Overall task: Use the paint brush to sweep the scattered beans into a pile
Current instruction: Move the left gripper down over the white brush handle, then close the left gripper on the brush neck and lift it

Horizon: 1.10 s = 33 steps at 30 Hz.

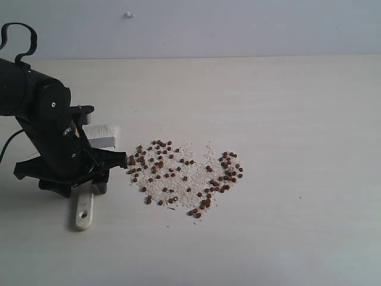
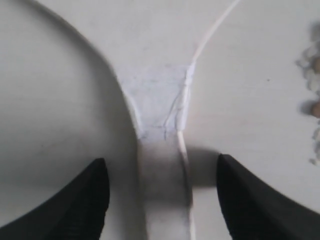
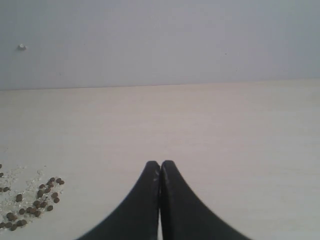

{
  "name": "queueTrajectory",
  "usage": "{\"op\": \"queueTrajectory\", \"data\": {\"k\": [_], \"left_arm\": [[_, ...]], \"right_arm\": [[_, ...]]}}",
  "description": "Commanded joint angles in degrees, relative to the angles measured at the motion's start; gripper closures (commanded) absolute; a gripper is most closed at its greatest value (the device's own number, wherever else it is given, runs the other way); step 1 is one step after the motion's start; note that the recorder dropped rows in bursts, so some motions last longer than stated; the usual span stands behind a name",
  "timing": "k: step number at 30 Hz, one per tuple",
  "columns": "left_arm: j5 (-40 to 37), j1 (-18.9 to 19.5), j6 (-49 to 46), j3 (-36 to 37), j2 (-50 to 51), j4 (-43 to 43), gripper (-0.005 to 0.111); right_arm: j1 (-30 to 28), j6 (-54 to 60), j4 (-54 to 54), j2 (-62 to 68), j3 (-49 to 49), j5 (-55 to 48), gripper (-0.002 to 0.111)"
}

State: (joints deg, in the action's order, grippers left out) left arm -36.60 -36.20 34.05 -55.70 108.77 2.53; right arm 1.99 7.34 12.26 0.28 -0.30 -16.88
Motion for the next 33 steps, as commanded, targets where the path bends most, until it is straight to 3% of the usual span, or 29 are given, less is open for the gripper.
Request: {"op": "queueTrajectory", "data": {"k": [1, 33], "left_arm": [[-0.75, -0.30, 0.57, 0.22, -0.02, -0.12, 0.047], [-2.05, 1.39, -2.42, 0.22, -0.02, -1.73, 0.047]], "right_arm": [[0.00, 0.02, -0.18, -0.28, 0.30, 0.32, 0.108], [0.00, 0.02, -0.18, -0.28, 0.30, 0.32, 0.108]]}}
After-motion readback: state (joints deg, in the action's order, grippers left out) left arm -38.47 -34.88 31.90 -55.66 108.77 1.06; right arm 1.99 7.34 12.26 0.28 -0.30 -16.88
